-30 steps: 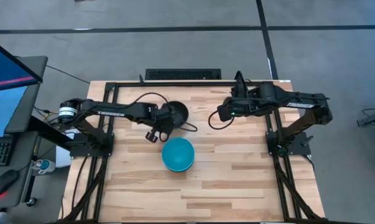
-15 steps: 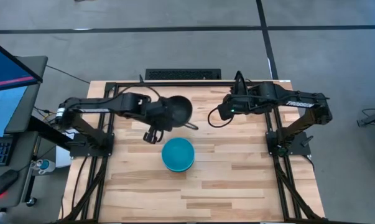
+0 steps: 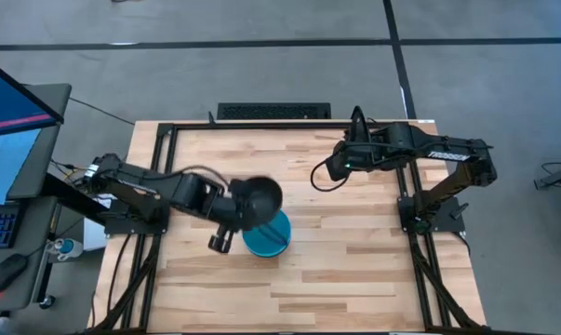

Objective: Nest bowls inside each other
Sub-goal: Stack the black bowl on top of the blue bowl

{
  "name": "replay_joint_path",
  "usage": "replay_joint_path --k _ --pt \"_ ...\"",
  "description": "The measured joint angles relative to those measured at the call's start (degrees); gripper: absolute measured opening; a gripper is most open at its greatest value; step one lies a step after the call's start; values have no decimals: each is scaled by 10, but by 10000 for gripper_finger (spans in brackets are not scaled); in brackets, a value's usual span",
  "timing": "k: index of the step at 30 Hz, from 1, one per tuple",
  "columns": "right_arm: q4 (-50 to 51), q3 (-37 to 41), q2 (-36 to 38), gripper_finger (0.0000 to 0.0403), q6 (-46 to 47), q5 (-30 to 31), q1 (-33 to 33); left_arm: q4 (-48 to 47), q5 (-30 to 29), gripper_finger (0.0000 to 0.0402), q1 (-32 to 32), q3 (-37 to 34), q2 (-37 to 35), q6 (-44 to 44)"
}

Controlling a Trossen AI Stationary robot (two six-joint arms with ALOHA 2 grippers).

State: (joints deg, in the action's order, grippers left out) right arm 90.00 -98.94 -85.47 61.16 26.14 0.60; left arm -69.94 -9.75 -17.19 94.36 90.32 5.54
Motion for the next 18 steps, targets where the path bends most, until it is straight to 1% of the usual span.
replay_joint_path --k 5,9,13,18 --pt "0 0 0 292 20 -8 5 16 -7 0 -38 0 44 -38" --pt "0 0 0 292 33 -13 10 15 -21 0 -70 -1 80 -43" --pt "0 0 0 292 24 -20 15 20 -14 0 -86 -1 92 -78" --pt "0 0 0 292 -6 -21 16 68 -15 0 -88 -1 91 -138"
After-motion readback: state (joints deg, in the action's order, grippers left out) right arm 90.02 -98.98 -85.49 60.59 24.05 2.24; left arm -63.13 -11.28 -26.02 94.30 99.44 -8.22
